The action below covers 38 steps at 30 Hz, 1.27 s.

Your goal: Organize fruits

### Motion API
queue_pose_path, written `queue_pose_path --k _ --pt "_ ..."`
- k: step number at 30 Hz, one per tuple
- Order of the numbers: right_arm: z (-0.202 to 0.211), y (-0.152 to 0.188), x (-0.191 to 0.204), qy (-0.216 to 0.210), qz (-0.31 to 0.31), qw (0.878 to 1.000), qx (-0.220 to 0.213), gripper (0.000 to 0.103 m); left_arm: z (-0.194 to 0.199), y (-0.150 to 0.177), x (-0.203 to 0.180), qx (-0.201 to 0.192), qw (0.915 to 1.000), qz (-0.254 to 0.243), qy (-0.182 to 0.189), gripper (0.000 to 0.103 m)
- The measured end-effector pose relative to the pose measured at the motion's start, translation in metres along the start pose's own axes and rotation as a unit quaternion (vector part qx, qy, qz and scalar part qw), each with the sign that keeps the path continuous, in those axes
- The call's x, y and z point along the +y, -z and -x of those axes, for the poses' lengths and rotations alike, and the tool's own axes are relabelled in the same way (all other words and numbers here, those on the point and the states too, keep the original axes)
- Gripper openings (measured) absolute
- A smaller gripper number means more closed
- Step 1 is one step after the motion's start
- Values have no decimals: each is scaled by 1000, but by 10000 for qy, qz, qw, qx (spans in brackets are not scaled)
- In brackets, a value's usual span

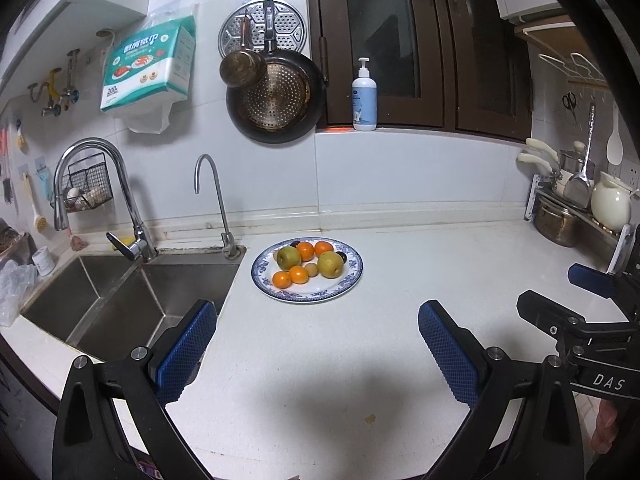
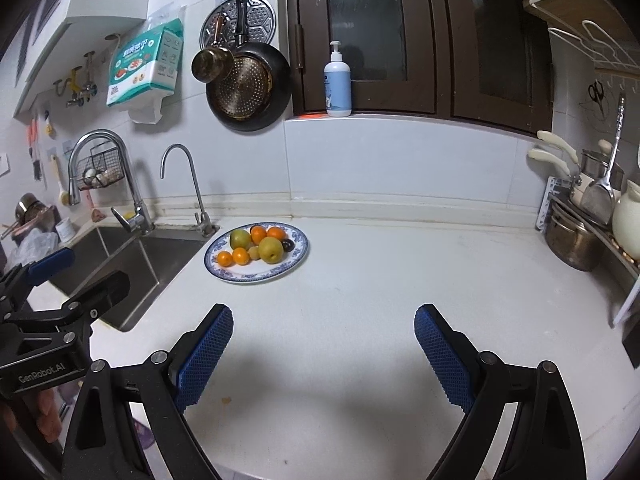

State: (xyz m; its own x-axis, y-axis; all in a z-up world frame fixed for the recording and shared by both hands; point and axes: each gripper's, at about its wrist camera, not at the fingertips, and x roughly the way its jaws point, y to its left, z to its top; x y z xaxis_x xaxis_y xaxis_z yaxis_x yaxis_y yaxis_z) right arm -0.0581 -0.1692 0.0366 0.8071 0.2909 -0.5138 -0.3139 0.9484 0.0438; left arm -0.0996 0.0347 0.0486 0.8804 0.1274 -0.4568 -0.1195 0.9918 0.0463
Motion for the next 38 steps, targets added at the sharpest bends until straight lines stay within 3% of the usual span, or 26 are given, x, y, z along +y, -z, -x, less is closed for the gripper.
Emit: queue_pose_path --k 16,38 --pt "14 8 -9 -37 30 10000 -57 93 17 4 -10 -125 9998 -83 -103 103" --pt "13 8 -10 -31 12 10000 -30 93 12 4 -12 -76 10000 -61 -11 103"
